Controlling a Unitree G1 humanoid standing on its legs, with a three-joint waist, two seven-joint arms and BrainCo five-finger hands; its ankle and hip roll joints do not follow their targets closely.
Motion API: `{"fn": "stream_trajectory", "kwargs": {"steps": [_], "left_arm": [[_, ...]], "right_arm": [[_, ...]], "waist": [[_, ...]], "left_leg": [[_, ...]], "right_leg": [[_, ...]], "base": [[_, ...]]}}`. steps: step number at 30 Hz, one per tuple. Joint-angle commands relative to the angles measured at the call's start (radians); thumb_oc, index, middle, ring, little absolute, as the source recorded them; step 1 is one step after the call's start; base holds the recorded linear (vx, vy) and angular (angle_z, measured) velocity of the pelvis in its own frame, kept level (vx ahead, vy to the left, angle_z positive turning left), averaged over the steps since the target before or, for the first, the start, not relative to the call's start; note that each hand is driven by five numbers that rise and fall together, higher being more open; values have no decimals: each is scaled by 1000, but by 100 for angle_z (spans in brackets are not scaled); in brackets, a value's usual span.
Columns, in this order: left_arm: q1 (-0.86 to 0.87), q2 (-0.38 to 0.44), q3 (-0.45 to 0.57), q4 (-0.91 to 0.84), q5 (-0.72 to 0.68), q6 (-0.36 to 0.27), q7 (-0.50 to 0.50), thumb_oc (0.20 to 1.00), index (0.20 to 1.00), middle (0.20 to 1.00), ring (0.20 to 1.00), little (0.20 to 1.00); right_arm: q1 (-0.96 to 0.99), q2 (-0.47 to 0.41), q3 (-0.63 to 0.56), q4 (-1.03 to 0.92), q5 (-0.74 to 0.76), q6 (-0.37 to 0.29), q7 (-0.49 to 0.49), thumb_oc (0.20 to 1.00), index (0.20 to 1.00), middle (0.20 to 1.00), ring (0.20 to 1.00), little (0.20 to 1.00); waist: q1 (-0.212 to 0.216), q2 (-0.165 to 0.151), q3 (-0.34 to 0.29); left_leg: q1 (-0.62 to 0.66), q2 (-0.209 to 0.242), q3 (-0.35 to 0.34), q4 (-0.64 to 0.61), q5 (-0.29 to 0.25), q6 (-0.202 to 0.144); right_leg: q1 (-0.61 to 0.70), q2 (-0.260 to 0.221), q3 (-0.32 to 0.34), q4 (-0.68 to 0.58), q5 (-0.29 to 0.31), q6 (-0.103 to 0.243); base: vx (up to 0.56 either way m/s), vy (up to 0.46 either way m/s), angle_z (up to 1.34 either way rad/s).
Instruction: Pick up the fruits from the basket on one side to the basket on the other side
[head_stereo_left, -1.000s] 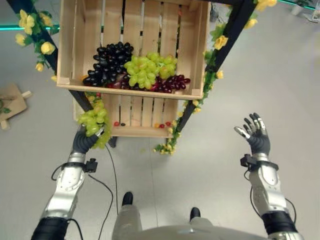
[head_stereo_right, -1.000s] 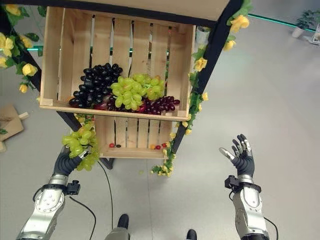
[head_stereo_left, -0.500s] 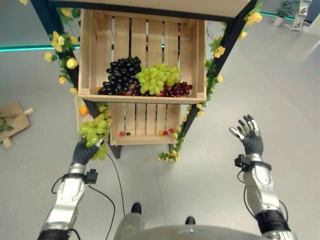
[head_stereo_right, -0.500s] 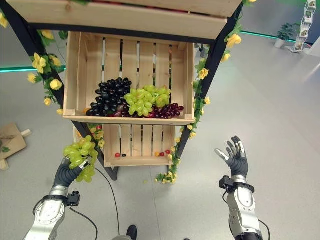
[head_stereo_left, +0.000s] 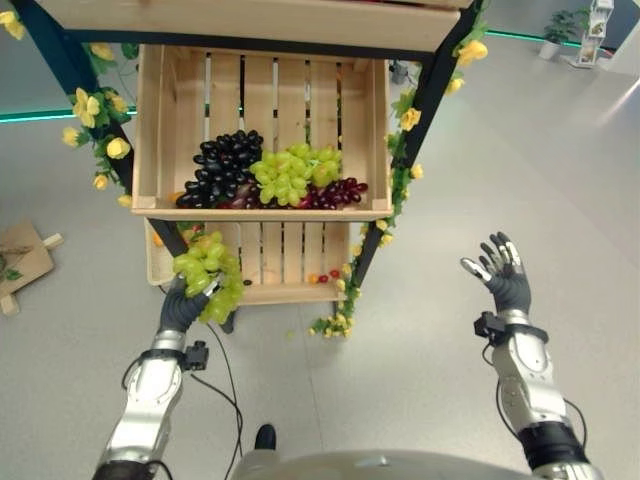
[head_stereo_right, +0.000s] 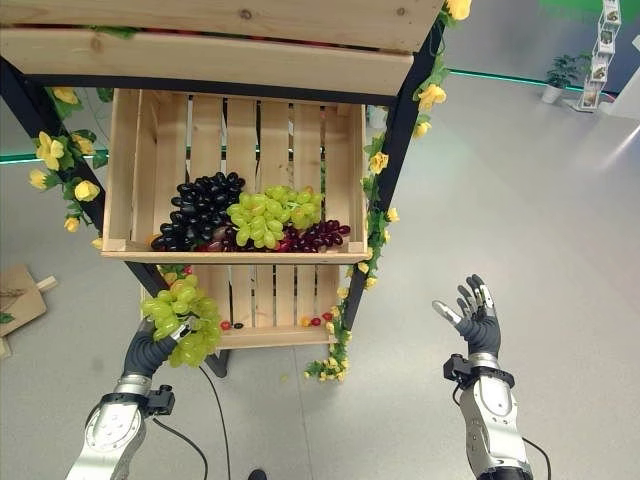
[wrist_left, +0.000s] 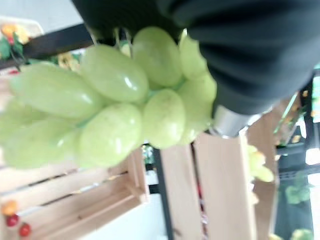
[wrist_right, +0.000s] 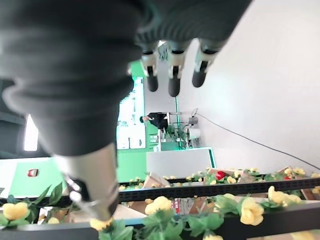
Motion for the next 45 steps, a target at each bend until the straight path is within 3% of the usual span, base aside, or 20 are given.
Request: {"fn": "stream_trajectory", "kwargs": {"steps": [1,11,21,31,39,45], "left_arm": [[-54,10,29,-137,-70,-66,-25,200,200,200,200,200],[-195,2,-35,-345,-157,-74,-48,200,200,200,200,200],[-535,5,-153,-314,-142,-62,40,200,200,200,200,200],[-936,-9,-286,70,-89,-13,185,200,200,200,200,200],[-1097,17,-289,402,-135,35,252,200,200,200,200,200],[-1152,32,-289,540,-163,60,262,200,200,200,200,200]], "right_arm": [[-38,-50,-4,-45,-27,-33,-10,1000,1000,1000,1000,1000],[-51,-40,62,-38,-48,-28,3,1000,1000,1000,1000,1000],[-86,-39,129,-7,-45,-5,5,1000,1000,1000,1000,1000],[-119,-51,187,25,-18,23,13,1000,1000,1000,1000,1000],[-118,-43,219,38,-14,34,11,1000,1000,1000,1000,1000],[-130,-43,231,42,-14,33,1,1000,1000,1000,1000,1000]], "waist": [[-15,13,-14],[-38,9,-12],[-76,15,-33],[-143,9,-53],[-189,10,-68],[-201,15,-68]], "left_leg": [[12,18,-6,79,-103,-4],[22,27,-2,81,-109,-8],[56,34,19,70,-120,-5],[94,55,61,68,-135,-6],[134,70,109,55,-141,-5],[147,73,125,51,-142,-4]], "right_leg": [[4,-7,-15,38,-52,25],[10,4,2,38,-65,18],[23,6,26,40,-68,20],[17,20,79,60,-79,25],[13,31,133,59,-76,30],[12,35,153,59,-75,31]], "base": [[28,-33,7],[16,-23,1],[38,1,-2],[37,-2,-16],[27,3,-21],[7,8,-21]]}}
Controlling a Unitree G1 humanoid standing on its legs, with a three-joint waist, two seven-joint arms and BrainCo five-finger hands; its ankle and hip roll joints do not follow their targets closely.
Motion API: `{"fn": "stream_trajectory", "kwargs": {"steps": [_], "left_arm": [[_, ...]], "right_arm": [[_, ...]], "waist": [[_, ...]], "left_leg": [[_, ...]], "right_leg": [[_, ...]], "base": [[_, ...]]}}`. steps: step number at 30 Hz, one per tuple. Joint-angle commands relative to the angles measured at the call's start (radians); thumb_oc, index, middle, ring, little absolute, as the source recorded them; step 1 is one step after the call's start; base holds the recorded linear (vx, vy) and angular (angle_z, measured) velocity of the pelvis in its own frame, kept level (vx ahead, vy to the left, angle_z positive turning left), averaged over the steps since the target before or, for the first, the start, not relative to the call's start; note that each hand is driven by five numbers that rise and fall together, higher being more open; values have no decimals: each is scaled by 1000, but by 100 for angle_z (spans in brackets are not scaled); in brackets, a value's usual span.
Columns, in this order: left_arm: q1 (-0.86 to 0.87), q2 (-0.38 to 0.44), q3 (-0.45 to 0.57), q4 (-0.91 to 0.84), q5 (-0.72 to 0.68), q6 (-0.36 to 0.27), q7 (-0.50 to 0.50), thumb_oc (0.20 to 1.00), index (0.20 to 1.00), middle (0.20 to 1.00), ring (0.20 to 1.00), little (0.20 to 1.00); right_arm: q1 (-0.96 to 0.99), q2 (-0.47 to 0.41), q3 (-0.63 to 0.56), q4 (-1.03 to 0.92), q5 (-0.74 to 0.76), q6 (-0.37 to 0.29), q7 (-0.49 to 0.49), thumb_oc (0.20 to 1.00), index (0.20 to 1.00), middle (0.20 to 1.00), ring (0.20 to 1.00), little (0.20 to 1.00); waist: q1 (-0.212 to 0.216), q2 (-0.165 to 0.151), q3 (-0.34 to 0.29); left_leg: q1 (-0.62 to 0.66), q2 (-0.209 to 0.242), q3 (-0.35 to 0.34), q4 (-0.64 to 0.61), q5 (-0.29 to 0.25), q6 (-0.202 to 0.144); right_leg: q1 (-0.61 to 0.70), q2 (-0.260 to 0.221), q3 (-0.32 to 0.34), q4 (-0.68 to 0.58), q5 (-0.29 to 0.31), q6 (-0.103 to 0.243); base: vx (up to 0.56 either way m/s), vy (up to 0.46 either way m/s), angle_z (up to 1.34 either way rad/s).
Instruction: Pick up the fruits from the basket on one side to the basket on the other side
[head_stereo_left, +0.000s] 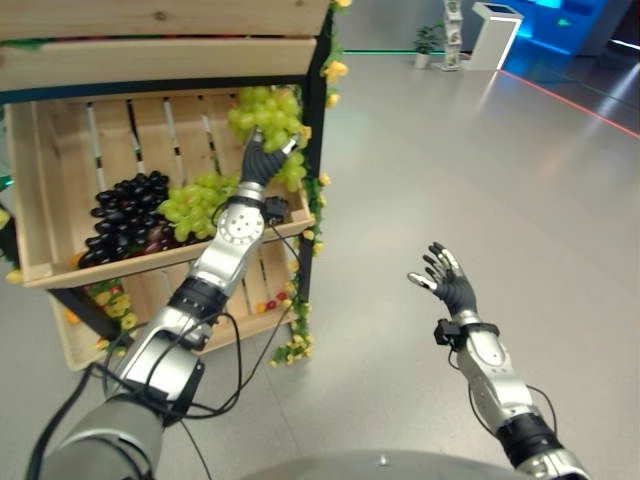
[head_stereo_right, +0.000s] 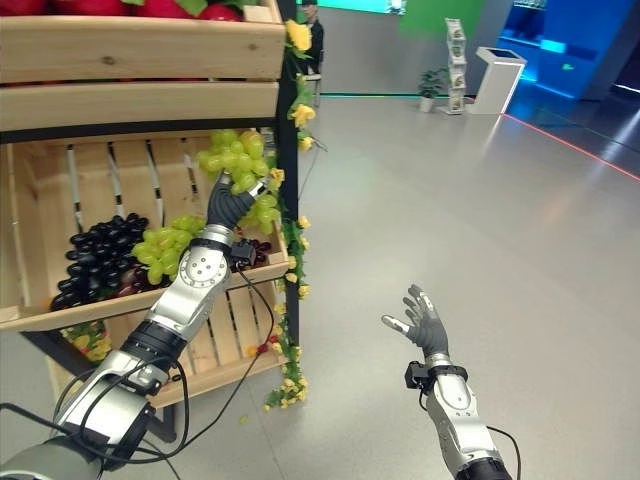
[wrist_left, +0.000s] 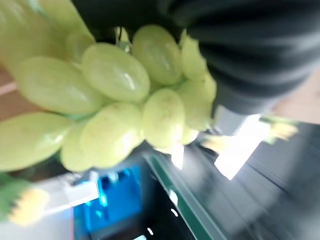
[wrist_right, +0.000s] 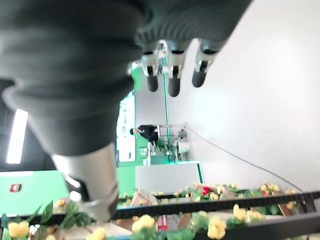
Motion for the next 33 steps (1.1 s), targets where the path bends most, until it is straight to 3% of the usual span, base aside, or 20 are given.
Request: {"fn": "stream_trajectory", "kwargs": {"steps": [1,19,32,33], "left_arm": [[-215,63,55,131,28,-25,20,200,200,200,200,200],[-222,139,89,448,211,69,26,200,200,200,200,200],[-271,218,141,577,183,92,49,200,200,200,200,200],[-273,221,144,583,180,94,47,278,278,278,278,278]], "right_arm": [[-83,-43,-9,-19,16,-39,-5,1000,1000,1000,1000,1000],[-35,-55,-36,-49,16,-69,1,1000,1000,1000,1000,1000],[-5,-67,-40,-67,17,-75,10,1000,1000,1000,1000,1000],[-2,-70,-42,-67,17,-75,12,1000,1000,1000,1000,1000]], "waist": [[17,12,-1],[5,2,5],[2,-1,12],[1,-1,13]], "left_leg": [[34,23,-9,114,-148,12],[54,28,17,107,-153,13],[54,31,22,116,-158,13],[54,32,23,116,-158,13]], "right_leg": [[16,-1,-9,59,-91,50],[18,5,10,52,-89,54],[15,9,21,51,-90,55],[15,9,21,51,-91,55]], "base": [[2,12,-7],[0,2,-4],[2,-1,-1],[7,-2,-7]]}}
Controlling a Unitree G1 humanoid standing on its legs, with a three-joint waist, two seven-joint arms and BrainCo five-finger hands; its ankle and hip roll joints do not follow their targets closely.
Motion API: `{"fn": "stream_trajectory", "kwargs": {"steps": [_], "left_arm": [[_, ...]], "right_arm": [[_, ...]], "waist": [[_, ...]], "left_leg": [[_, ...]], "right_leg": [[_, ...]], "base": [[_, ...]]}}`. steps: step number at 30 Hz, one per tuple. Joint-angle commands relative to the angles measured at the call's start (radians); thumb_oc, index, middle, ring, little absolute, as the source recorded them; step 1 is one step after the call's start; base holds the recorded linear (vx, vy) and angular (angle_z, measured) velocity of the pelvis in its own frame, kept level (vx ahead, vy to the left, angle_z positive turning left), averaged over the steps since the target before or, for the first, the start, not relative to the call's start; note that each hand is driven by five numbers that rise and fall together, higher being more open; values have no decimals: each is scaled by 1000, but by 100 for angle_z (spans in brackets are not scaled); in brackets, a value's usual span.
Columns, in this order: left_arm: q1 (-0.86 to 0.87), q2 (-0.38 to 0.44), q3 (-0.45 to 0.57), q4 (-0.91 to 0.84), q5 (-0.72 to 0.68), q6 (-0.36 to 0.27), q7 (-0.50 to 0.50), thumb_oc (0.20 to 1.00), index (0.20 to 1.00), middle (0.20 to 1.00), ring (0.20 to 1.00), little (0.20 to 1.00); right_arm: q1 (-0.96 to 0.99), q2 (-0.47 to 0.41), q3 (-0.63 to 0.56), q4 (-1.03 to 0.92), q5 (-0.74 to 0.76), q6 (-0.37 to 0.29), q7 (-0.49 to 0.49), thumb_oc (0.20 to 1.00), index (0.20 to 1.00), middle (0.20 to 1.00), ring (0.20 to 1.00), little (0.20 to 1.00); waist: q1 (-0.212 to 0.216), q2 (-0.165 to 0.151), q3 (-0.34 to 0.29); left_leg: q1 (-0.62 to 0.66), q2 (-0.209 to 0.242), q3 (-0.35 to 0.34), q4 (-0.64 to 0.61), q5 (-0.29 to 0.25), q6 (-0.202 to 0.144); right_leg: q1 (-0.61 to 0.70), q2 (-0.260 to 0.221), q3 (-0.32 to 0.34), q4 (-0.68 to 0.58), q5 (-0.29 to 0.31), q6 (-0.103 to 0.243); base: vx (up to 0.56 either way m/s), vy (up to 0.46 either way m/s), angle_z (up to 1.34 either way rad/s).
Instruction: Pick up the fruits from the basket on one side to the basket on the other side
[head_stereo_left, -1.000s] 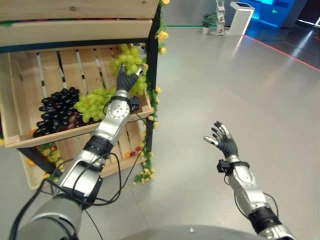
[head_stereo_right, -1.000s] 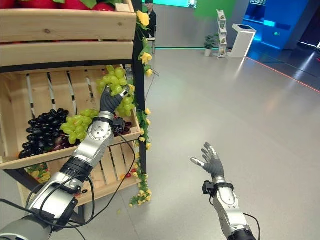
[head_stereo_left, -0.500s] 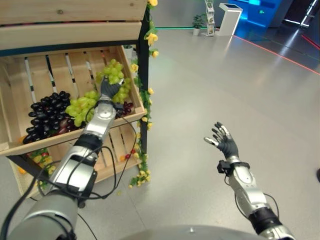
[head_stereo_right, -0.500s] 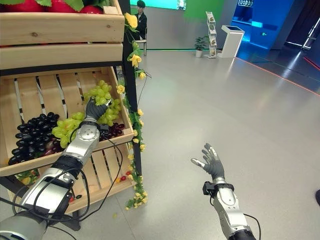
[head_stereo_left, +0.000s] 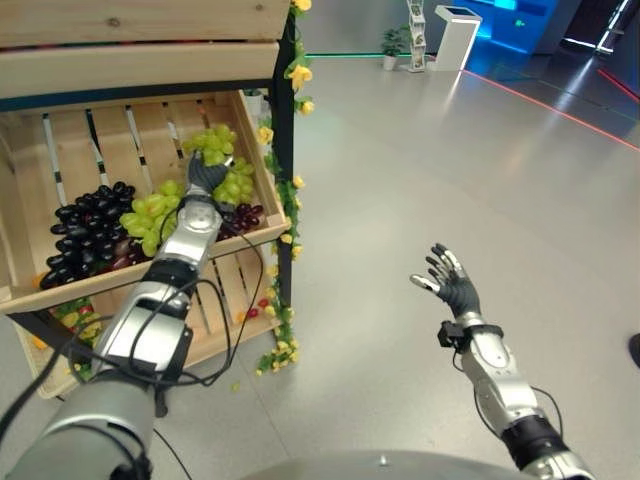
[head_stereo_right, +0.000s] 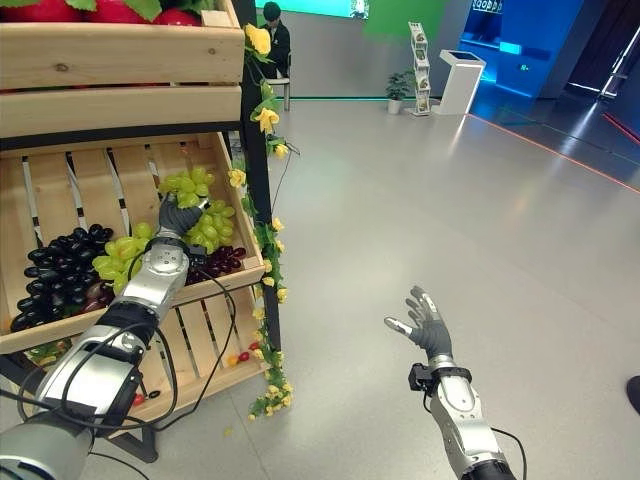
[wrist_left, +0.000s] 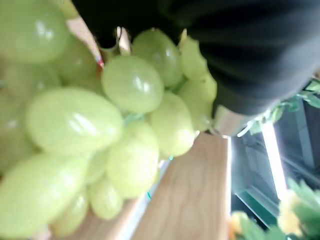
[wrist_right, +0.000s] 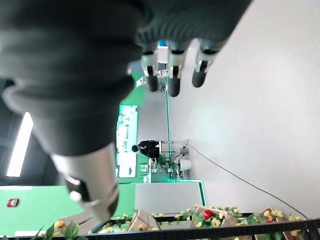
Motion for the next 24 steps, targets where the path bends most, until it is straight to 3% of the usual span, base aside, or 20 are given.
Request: {"fn": "stream_trajectory", "kwargs": {"steps": [1,2,19,24], "left_arm": [[-145,121,60,130,2,-9,36,859,859,859,859,859],[-151,129,62,141,4,-5,33,1000,1000,1000,1000,1000],[-189,174,24,215,133,47,-12,1000,1000,1000,1000,1000],[-248,264,-139,234,457,96,-78,1000,1000,1000,1000,1000]], "right_arm": [[-16,-44,-47,-60,16,-68,7,1000,1000,1000,1000,1000],[-16,-47,-48,-61,14,-68,8,1000,1000,1000,1000,1000],[13,-58,-73,-62,20,-70,33,1000,1000,1000,1000,1000],[23,-66,-90,-56,19,-79,45,1000,1000,1000,1000,1000]], "waist": [[19,-1,18],[19,0,18],[23,3,19],[27,7,22]], "left_leg": [[35,12,-15,116,-154,20],[35,12,-15,116,-154,20],[25,13,-23,120,-150,21],[17,11,-31,122,-147,20]], "right_leg": [[23,-14,-19,50,-98,67],[22,-13,-18,50,-98,67],[24,-14,-28,49,-99,67],[25,-15,-36,48,-98,68]], "base": [[5,-2,-5],[3,-2,-4],[0,0,0],[0,0,0]]}}
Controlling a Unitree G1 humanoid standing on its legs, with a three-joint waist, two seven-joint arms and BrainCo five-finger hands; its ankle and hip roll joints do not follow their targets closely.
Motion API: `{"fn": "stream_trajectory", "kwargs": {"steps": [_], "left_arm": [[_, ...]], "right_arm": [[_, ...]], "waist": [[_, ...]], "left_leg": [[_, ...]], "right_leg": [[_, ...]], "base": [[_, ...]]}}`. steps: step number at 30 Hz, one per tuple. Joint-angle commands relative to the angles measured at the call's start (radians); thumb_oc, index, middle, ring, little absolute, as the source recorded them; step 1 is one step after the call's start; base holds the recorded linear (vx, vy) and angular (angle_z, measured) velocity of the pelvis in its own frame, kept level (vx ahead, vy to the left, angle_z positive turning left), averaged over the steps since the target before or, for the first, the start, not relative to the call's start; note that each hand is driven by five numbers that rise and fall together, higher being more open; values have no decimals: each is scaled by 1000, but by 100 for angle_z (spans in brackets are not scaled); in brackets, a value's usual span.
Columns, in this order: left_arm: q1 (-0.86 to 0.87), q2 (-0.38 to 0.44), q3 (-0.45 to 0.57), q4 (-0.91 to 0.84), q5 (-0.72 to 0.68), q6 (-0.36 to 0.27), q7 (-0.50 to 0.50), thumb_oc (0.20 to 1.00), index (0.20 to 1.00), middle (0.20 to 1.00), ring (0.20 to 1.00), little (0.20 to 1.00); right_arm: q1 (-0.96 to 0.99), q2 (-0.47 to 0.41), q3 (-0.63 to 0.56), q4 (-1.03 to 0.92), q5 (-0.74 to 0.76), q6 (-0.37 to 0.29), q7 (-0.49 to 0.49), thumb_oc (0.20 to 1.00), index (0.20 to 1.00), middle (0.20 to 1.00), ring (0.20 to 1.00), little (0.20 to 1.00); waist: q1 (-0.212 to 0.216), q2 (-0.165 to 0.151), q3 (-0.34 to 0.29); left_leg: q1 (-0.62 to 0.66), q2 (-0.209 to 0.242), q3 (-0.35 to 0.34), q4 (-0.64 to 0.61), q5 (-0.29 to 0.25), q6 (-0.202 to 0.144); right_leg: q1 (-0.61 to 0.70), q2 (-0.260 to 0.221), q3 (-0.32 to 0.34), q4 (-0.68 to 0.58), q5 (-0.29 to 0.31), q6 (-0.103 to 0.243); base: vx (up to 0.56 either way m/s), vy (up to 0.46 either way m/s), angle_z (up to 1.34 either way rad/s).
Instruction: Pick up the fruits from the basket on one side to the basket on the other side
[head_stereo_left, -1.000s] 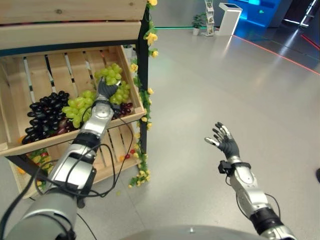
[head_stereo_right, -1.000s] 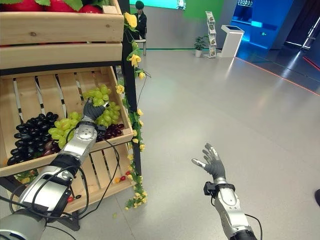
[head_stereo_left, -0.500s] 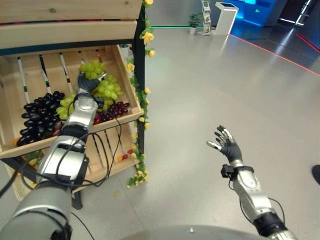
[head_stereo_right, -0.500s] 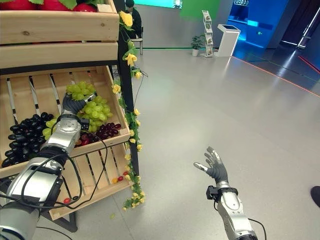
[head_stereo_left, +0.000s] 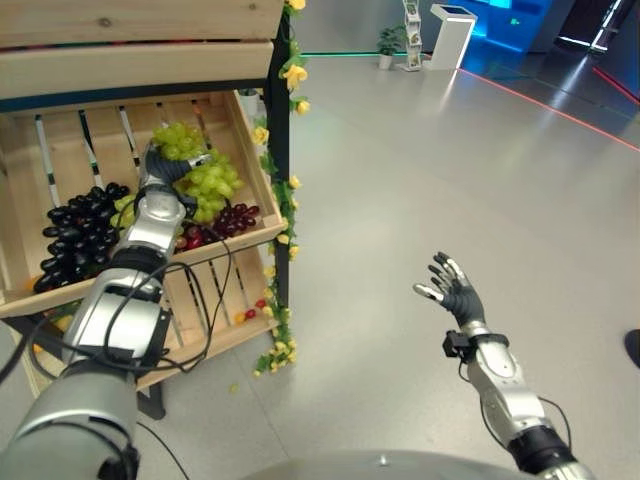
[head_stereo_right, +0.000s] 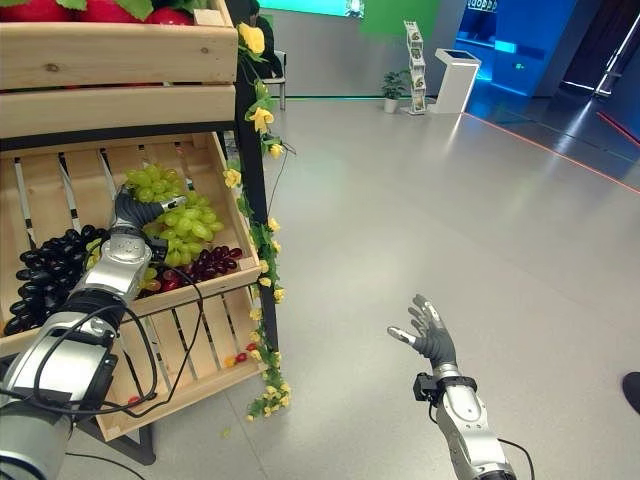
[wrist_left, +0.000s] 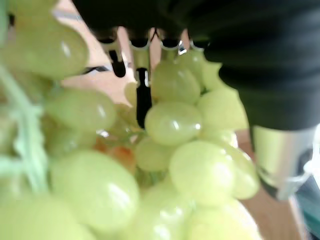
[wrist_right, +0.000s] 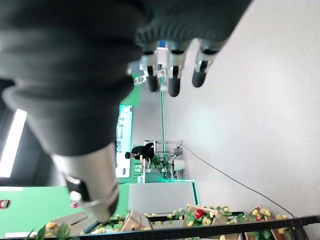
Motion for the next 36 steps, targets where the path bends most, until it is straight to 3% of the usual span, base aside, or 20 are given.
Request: {"fn": "stream_trajectory", "kwargs": {"steps": [1,2,7,22,26,28,30,32,34,35,36], "left_arm": [[-162,140,-94,75,327,22,-30,1000,1000,1000,1000,1000],[-185,192,-223,-10,531,32,-76,1000,1000,1000,1000,1000],[-163,258,-320,-47,680,9,-135,1000,1000,1000,1000,1000],[-132,449,-293,-257,633,-17,-186,1000,1000,1000,1000,1000],[-52,464,-189,-381,588,-11,-136,1000,1000,1000,1000,1000],[70,416,-19,-498,503,-2,-106,1000,1000,1000,1000,1000],[148,396,69,-535,448,-2,-114,1000,1000,1000,1000,1000],[264,324,224,-580,232,-33,-87,1000,1000,1000,1000,1000],[370,258,328,-645,116,-62,-56,1000,1000,1000,1000,1000],[505,150,424,-763,-1,-102,-45,1000,1000,1000,1000,1000],[518,147,434,-772,-2,-100,-48,1000,1000,1000,1000,1000]], "right_arm": [[-17,-55,-86,-50,16,-83,15,1000,1000,1000,1000,1000],[-6,-59,-99,-54,15,-89,20,1000,1000,1000,1000,1000],[13,-58,-100,-58,39,-93,41,1000,1000,1000,1000,1000],[50,-47,-140,-50,41,-80,71,1000,1000,1000,1000,1000],[54,-36,-148,-53,36,-80,73,1000,1000,1000,1000,1000],[58,-31,-169,-53,26,-70,68,1000,1000,1000,1000,1000],[55,-37,-177,-58,22,-65,66,1000,1000,1000,1000,1000],[56,-23,-196,-58,13,-56,60,1000,1000,1000,1000,1000],[47,-13,-210,-56,0,-54,54,1000,1000,1000,1000,1000],[42,-8,-225,-70,-16,-51,44,1000,1000,1000,1000,1000],[43,-12,-222,-71,-16,-51,43,1000,1000,1000,1000,1000]], "waist": [[27,2,20],[39,2,26],[50,-1,39],[81,-5,43],[91,-10,48],[99,-17,50],[97,-10,51],[102,-10,53],[109,-12,59],[113,-10,63],[110,-6,61]], "left_leg": [[10,7,-38,124,-145,25],[2,6,-44,128,-145,24],[-14,2,-55,140,-145,24],[-47,-4,-81,157,-141,24],[-52,-5,-89,160,-139,23],[-55,-6,-96,160,-140,24],[-56,-5,-98,160,-140,24],[-58,-9,-101,160,-139,26],[-62,-11,-103,160,-138,27],[-64,-13,-106,157,-136,29],[-63,-13,-105,156,-136,29]], "right_leg": [[23,-18,-43,49,-98,70],[23,-20,-52,49,-99,71],[25,-24,-64,49,-100,73],[27,-32,-94,45,-96,69],[27,-33,-100,45,-96,66],[29,-33,-107,44,-97,62],[28,-33,-108,44,-97,60],[28,-34,-107,42,-96,57],[26,-35,-109,42,-93,53],[24,-36,-110,41,-92,49],[24,-36,-109,41,-92,49]], "base": [[-40,-14,6],[-30,-13,7],[-37,-6,9],[-12,-4,6],[-18,-4,15],[-13,-10,6],[0,0,0],[-13,8,2],[-29,18,4],[-21,17,4],[-34,26,3]]}}
